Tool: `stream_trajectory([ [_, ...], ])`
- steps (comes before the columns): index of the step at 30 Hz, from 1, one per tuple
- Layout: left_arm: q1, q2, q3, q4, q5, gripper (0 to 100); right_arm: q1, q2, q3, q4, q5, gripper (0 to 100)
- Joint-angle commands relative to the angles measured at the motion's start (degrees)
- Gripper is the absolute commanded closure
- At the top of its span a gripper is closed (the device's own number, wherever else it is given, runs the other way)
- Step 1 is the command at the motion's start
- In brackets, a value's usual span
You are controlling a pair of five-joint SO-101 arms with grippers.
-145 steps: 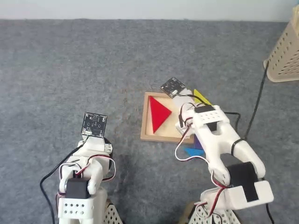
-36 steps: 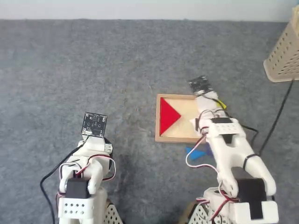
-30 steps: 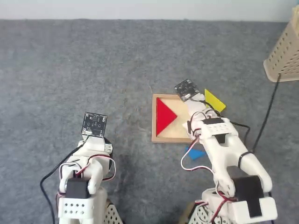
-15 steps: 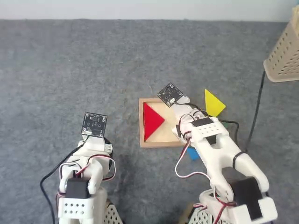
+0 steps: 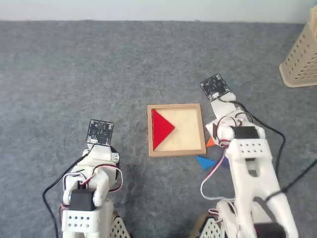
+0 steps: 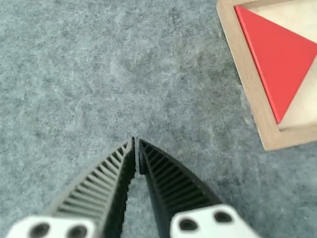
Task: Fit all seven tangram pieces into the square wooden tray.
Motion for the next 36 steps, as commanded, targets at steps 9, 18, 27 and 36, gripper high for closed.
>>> stream_trajectory([
  [9, -0.26, -0.18, -0.31, 0.26, 0.53, 99, 2.15, 30.29, -28.57, 4.44, -0.79, 75.8],
  [18, -0.26, -0.18, -0.31, 0.26, 0.53, 99, 7.16, 47.25, -46.15, 8.22, -6.15, 75.2],
  [27, -0.26, -0.18, -0.31, 0.26, 0.53, 99, 6.11, 54.55, -49.49, 11.56, -5.01, 70.5],
  [36, -0.26, -0.18, -0.31, 0.26, 0.53, 99, 2.07, 53.93, -47.38, 20.88, -3.25, 70.6],
])
